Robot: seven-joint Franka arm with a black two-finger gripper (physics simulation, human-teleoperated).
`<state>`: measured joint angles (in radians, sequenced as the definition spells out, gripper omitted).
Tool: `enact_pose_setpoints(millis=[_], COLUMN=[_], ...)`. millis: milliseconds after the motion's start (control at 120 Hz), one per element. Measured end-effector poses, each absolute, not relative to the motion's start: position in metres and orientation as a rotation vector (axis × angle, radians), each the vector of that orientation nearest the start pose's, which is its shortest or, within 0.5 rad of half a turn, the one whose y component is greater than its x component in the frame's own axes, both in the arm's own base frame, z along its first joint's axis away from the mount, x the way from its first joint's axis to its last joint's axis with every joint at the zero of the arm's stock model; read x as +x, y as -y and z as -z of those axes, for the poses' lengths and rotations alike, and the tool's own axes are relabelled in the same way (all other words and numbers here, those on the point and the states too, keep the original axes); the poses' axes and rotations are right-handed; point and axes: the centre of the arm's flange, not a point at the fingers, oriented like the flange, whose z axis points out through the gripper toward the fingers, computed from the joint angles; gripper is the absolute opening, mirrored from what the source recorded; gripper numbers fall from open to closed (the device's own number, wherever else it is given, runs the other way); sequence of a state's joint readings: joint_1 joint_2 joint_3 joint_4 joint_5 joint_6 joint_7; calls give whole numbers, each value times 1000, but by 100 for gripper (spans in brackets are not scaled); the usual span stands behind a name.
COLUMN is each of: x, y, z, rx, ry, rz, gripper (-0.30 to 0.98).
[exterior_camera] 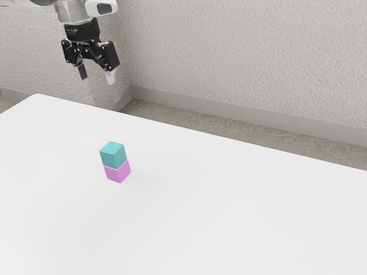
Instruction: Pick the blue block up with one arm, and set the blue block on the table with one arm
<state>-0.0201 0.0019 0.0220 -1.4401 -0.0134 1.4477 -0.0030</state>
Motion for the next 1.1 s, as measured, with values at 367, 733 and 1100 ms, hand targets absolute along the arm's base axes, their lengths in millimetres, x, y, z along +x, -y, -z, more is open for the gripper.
enact_pose_setpoints(millis=[367, 733, 1100], x=[504, 521, 510], y=[-1, -39, -47], z=[-792, -764, -538], rx=[-3150, -3145, -3105], ry=[13, 135, 134], rz=[280, 137, -182], gripper=[69, 69, 69])
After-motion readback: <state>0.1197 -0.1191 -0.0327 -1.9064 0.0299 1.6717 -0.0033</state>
